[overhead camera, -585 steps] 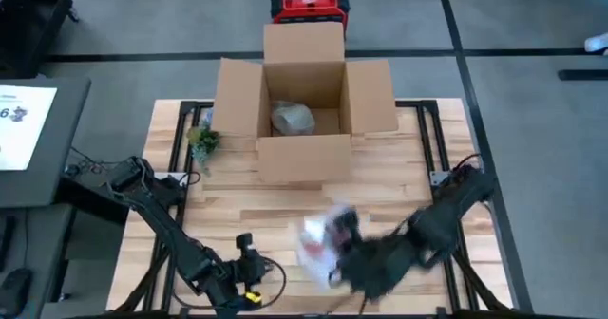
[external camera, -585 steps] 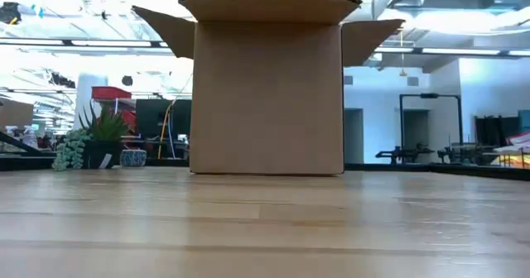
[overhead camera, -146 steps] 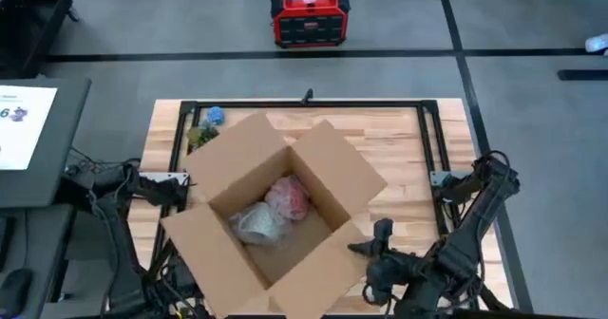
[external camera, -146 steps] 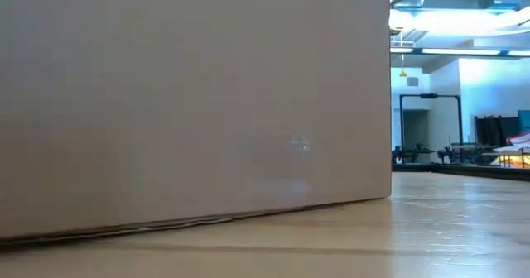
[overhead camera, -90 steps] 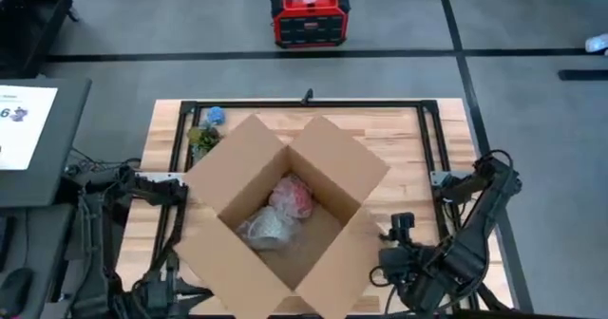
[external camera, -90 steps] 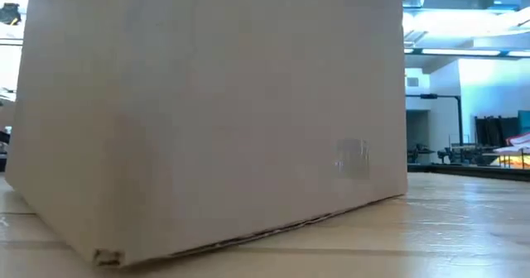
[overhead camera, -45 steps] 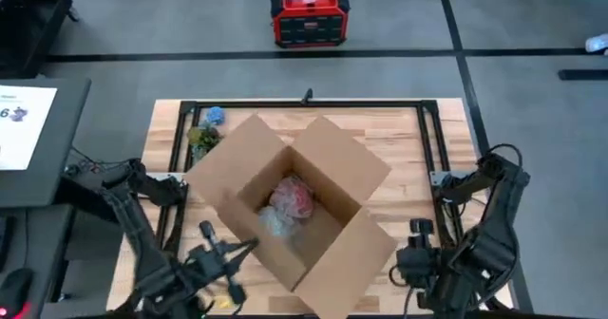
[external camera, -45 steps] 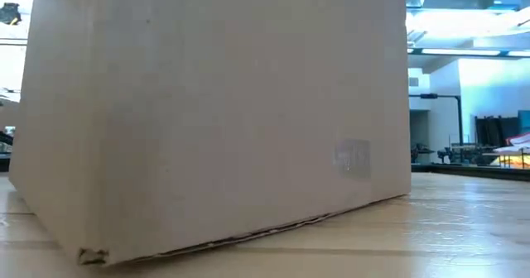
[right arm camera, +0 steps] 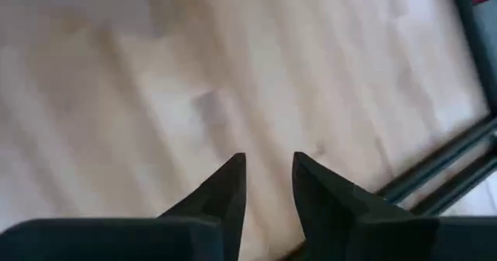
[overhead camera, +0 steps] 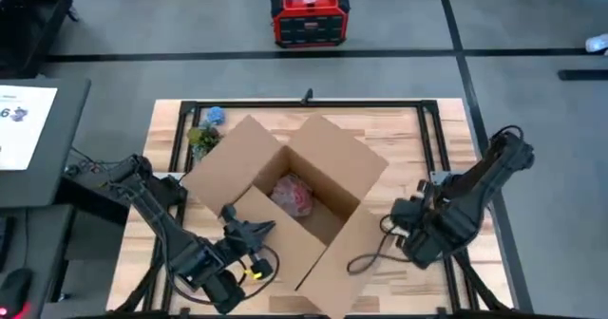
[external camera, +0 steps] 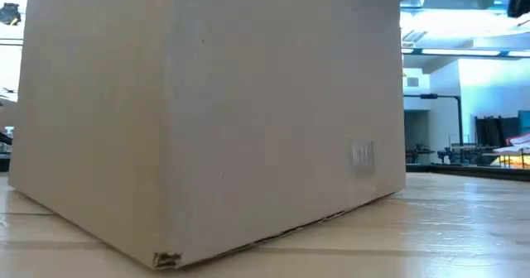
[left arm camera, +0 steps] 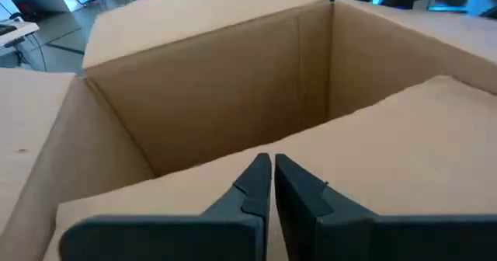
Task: Wrap mug
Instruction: Close the box
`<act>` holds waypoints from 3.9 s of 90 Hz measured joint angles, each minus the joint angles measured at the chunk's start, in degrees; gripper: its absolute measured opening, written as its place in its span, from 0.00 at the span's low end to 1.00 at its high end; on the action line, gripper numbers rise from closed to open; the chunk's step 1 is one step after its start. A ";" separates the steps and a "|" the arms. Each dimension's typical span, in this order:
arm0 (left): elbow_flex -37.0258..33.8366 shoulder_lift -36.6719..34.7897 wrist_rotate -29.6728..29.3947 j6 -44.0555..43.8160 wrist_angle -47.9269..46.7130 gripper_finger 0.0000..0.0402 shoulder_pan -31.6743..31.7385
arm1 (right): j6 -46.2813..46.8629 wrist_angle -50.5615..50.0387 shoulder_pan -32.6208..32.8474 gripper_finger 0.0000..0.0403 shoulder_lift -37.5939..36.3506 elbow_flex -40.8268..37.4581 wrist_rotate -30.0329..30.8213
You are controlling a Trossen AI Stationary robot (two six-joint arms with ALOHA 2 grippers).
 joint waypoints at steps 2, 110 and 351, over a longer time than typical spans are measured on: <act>-0.01 0.00 0.00 0.04 -0.02 0.00 -0.08 | 1.03 -0.03 0.12 0.21 -0.89 -0.92 2.99; -0.17 0.04 0.90 8.17 -0.31 0.00 -0.67 | -6.28 5.75 -11.14 0.13 -10.37 -6.58 9.21; -11.98 -11.96 4.76 27.25 8.83 0.00 2.47 | -64.86 68.78 -21.29 0.00 0.71 -6.08 -11.78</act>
